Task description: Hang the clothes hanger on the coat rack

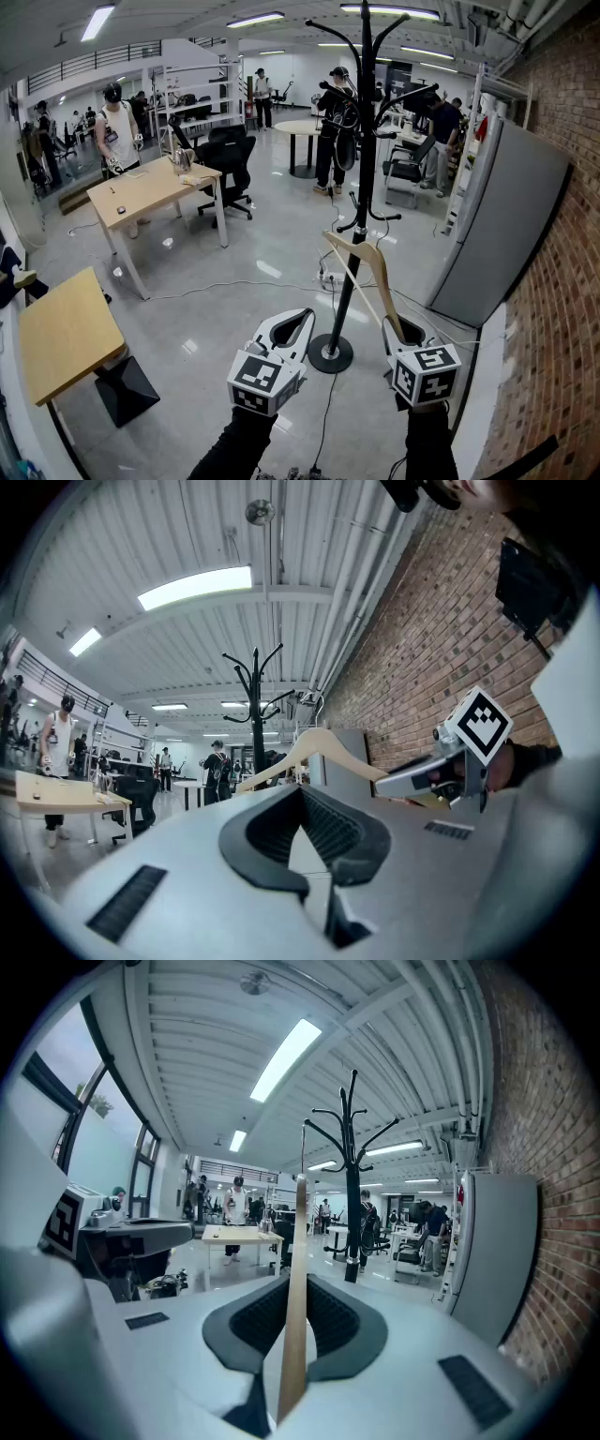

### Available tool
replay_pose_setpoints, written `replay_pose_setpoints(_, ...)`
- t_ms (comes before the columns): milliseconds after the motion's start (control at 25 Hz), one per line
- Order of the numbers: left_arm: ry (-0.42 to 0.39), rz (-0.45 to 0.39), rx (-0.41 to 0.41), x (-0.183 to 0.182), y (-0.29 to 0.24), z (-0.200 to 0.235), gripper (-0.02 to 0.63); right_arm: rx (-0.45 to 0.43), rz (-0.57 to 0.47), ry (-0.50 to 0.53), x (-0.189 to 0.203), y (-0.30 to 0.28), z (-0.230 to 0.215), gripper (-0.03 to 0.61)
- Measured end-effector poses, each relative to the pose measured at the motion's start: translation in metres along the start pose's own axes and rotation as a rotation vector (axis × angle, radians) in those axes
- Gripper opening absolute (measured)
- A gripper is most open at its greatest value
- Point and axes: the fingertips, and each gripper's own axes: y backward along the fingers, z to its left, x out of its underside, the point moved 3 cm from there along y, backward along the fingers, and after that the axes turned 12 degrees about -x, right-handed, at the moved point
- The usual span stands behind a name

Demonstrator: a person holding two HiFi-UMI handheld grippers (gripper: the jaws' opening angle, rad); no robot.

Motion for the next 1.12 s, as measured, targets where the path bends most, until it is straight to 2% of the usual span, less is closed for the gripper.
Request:
replay_pose_setpoints(280, 0.008, 0.013, -0.011, 0.01, -0.008, 0.02, 0.006, 0.011, 0.0, 0.018, -0.008, -0.017, -0.001, 0.06)
replay_pose_setpoints(480, 0.048, 0.026, 0.008, 0.007, -0.027, 0.019, 0.006, 0.007, -0.004, 0.031, -0.019, -0.031, -0.016, 0.06)
replay_pose_setpoints(560, 0.041, 0.018, -0.006, 0.009, -0.037, 0.023, 0.006, 0.002, 0.0, 0.031, -0.021, -0.039, -0.024, 0.06)
replay_pose_setpoints(800, 0.019, 0.003, -0.057, 0.013, -0.081, 0.036, 0.006, -0.021, -0.011, 0.048, -0.034, -0.072, -0.061, 0.06)
replay_pose_setpoints(1120, 0.037, 0.008, -0.116, 0.015, -0.146, 0.046, 0.006, -0.069, -0.017, 0.072, -0.049, -0.126, -0.117, 0.06)
